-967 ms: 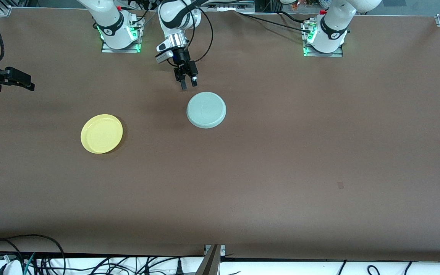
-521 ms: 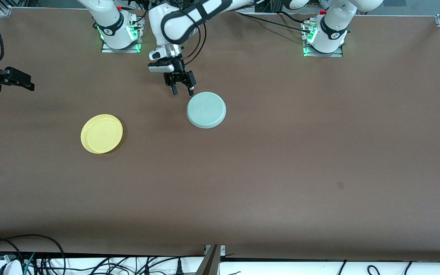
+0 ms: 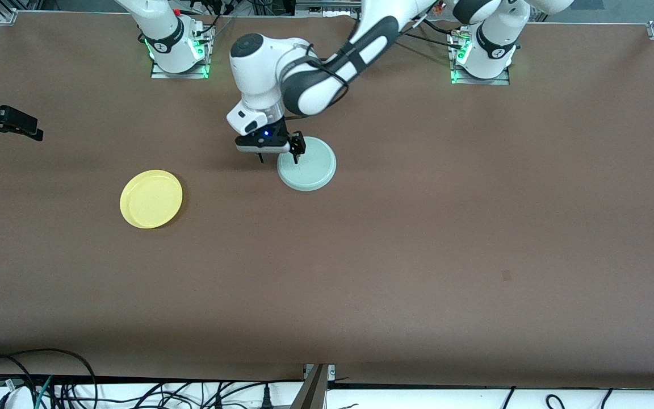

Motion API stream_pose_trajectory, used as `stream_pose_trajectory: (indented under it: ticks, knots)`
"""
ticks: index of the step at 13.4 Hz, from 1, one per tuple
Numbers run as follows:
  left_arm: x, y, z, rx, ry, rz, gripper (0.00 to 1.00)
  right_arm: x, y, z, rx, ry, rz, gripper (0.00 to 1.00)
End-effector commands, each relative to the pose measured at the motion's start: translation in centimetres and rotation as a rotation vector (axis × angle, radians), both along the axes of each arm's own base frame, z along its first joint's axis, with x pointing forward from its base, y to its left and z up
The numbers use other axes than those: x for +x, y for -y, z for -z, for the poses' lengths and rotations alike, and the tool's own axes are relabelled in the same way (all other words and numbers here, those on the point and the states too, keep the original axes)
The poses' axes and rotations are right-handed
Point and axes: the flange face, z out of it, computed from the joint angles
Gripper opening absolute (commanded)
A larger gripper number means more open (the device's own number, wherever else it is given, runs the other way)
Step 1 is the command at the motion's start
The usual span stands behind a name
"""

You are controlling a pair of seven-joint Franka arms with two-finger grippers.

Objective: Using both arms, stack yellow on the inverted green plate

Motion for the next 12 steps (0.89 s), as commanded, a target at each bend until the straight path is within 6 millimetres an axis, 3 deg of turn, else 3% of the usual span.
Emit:
stream_pose_trajectory:
  ticks: [1, 5, 9, 12]
  knots:
    - [4.9, -4.3, -5.6, -0.114, -0.086, -0.041, 1.0, 1.5, 0.1, 4.0, -0.001, -0.072, -0.026, 1.0]
    - [12.5, -14.7, -13.6, -0.151, -0.148, -0.049, 1.0, 2.0, 0.0, 10.6, 0.009, -0.053, -0.032, 1.0]
    - [17.6, -27.0, -18.7, -0.17, -0.268, -0.004, 1.0, 0.7, 0.8, 22.2, -0.005, 0.042, -0.016, 1.0]
    - [18.8, -35.0, -22.9, -0.241, -0.352, 0.008, 1.0, 1.5, 1.2, 30.7, -0.017, -0.009, -0.032, 1.0]
